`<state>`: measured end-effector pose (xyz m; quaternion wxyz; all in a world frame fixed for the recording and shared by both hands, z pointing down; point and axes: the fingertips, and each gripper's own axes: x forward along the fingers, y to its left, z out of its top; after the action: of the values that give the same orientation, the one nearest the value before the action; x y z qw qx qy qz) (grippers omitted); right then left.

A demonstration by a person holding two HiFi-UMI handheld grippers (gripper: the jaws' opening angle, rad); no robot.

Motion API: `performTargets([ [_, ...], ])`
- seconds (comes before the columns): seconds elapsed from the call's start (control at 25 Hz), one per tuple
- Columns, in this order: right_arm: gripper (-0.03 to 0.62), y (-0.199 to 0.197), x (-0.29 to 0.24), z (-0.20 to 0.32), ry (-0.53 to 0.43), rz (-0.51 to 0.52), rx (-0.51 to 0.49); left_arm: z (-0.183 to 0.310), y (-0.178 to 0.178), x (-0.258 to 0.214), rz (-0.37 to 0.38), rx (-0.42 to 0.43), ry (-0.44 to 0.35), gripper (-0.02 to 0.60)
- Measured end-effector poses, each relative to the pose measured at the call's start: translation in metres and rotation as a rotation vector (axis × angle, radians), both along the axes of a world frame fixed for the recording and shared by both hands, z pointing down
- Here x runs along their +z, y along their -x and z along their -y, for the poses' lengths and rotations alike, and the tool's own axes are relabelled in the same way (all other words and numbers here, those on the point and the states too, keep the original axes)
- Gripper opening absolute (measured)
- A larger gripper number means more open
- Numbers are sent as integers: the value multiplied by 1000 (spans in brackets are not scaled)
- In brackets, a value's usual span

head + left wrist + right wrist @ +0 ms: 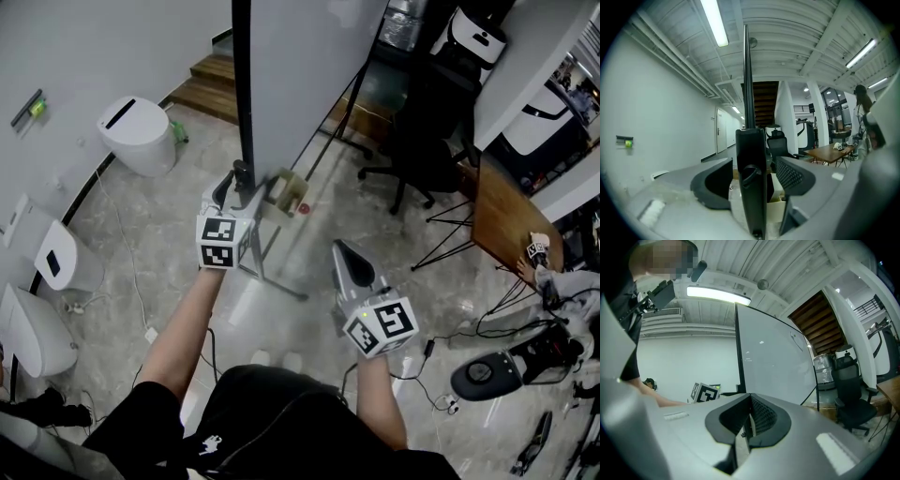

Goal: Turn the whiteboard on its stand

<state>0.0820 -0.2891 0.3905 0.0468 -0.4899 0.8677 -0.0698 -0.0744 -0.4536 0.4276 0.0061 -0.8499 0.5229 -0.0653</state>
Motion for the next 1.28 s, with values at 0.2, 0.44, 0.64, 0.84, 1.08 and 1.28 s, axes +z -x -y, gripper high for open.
performTargets([
  [0.2, 8, -4, 1, 1, 6, -3, 0, 10, -3, 0, -5, -6, 3, 261],
  [0.44, 8, -8, 5, 2, 17, -6, 5, 20, -4, 3, 2, -15, 10, 259],
  [0.64, 8, -9, 2, 1, 9, -3, 12, 21, -4, 2, 3, -15, 9, 219],
  [0.84, 8, -10, 2, -4, 9, 0, 17, 20, -6, 5, 13, -13, 22, 204],
  [1.08, 8, -13, 4, -11, 13, 0, 29, 19, -5, 5, -1, -14, 41, 198],
  [1.28, 8, -14, 3, -15, 12, -1, 38, 19, -4, 6, -14, -16, 47, 195],
])
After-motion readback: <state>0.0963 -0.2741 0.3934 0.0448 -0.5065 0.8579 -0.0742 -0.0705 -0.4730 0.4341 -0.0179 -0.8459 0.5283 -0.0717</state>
